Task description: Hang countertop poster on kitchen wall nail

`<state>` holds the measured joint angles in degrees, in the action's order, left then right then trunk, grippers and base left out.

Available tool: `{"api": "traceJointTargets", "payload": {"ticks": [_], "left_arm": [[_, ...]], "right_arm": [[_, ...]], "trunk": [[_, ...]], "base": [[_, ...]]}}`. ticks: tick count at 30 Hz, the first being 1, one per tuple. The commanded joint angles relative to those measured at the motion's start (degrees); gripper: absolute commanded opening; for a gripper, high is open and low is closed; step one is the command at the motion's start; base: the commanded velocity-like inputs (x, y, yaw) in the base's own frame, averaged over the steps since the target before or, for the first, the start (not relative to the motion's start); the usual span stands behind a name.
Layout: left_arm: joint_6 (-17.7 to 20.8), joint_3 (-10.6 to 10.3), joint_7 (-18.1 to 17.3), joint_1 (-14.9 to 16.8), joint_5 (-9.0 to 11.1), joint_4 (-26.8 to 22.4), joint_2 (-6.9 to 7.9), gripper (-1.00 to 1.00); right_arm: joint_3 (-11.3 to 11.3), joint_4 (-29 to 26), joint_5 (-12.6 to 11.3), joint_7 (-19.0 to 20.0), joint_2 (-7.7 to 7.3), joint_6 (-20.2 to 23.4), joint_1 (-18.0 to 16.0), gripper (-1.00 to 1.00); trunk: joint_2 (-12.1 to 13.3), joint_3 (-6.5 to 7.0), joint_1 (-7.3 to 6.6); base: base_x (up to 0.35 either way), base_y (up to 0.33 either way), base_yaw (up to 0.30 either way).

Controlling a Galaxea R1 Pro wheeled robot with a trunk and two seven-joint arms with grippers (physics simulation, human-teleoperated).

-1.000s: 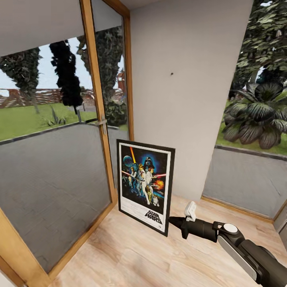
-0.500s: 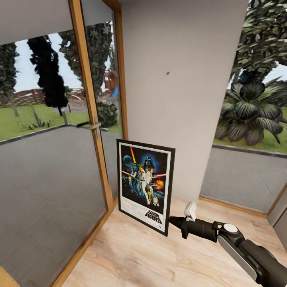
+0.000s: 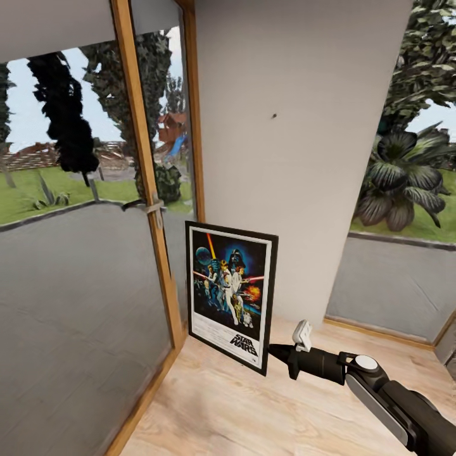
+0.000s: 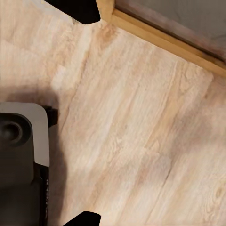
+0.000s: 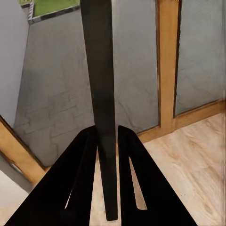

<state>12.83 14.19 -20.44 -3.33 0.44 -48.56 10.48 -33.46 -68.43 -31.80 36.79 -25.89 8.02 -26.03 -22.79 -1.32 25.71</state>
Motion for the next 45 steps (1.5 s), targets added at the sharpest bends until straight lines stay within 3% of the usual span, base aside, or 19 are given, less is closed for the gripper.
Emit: {"api": "traceJointTargets", "payload": {"ticks": [1, 8, 28, 45], "left_arm": [[0.45, 0.13, -0.30, -0.01, 0.06, -0.14, -0.02, 1.00], [0.45, -0.06, -0.30, -0.01, 0.01, -0.08, -0.09, 1.00], [0.45, -0.20, -0.22, -0.01, -0.03, -0.04, -0.20, 1.00], [0.45, 0.02, -0.22, -0.01, -0.06, -0.04, -0.20, 1.00]], "right_arm": [[-0.11, -0.04, -0.71, 0.04, -0.04, 0.57, -0.11, -1.00], [-0.11, -0.04, -0.72, 0.04, -0.04, 0.59, -0.10, -1.00], [-0.11, -0.04, -0.72, 0.04, -0.04, 0.60, -0.09, -1.00], [-0.11, -0.04, -0.72, 0.04, -0.04, 0.53, -0.10, -1.00]], "trunk": [[-0.12, -0.08, 0.07], [-0.12, 0.21, 0.07], [-0.12, 1.11, 0.07], [-0.12, 1.22, 0.07]], "base": [[0.299, 0.179, -0.265], [0.236, 0.068, -0.278], [0.012, 0.002, -0.282], [0.209, 0.079, -0.044]]}}
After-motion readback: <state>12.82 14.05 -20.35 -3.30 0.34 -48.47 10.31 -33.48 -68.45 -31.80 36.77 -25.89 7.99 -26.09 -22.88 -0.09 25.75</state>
